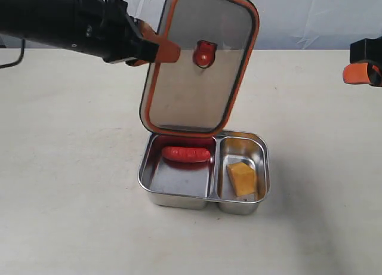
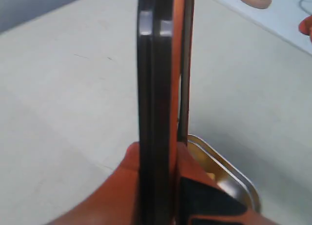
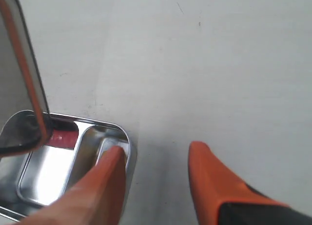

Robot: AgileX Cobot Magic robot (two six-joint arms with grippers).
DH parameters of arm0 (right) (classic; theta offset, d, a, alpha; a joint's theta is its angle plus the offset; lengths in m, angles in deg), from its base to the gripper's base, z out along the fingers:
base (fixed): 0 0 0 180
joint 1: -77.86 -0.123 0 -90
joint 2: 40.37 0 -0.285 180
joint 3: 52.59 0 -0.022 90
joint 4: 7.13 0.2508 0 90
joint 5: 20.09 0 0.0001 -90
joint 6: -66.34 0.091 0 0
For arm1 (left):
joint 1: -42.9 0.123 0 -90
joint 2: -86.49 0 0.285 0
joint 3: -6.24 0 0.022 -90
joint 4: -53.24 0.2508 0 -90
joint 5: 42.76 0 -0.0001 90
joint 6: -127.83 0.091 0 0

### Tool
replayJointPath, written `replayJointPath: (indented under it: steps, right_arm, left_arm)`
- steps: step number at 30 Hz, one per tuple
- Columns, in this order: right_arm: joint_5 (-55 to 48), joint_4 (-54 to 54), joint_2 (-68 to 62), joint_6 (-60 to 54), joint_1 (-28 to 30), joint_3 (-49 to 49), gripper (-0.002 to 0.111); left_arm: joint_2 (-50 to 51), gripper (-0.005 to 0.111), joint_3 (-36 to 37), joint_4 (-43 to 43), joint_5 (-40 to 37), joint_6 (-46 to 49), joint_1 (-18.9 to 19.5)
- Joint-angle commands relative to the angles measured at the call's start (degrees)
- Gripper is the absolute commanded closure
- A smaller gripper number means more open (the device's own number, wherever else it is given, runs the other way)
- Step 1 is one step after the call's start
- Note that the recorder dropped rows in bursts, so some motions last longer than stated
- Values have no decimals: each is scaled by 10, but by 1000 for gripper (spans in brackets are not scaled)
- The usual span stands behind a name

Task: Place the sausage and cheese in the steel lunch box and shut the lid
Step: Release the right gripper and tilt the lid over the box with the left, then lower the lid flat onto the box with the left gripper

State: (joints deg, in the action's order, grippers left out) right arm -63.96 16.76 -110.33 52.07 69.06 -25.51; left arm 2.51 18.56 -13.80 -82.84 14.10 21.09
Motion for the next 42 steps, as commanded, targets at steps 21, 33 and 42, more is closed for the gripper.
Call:
replayJointPath:
  steps: [21, 33, 42]
  right_arm:
    - [-18, -14, 5, -1, 1, 1, 66]
    - [-21, -14, 5, -1, 1, 1, 66]
    - [-21, -16, 5, -1, 1, 1, 66]
  left_arm:
    - [-94, 107, 111, 1219, 133, -693, -347]
    - [19, 107, 174, 1589, -12, -998, -475]
    - [77, 107, 174, 1607, -44, -1043, -510]
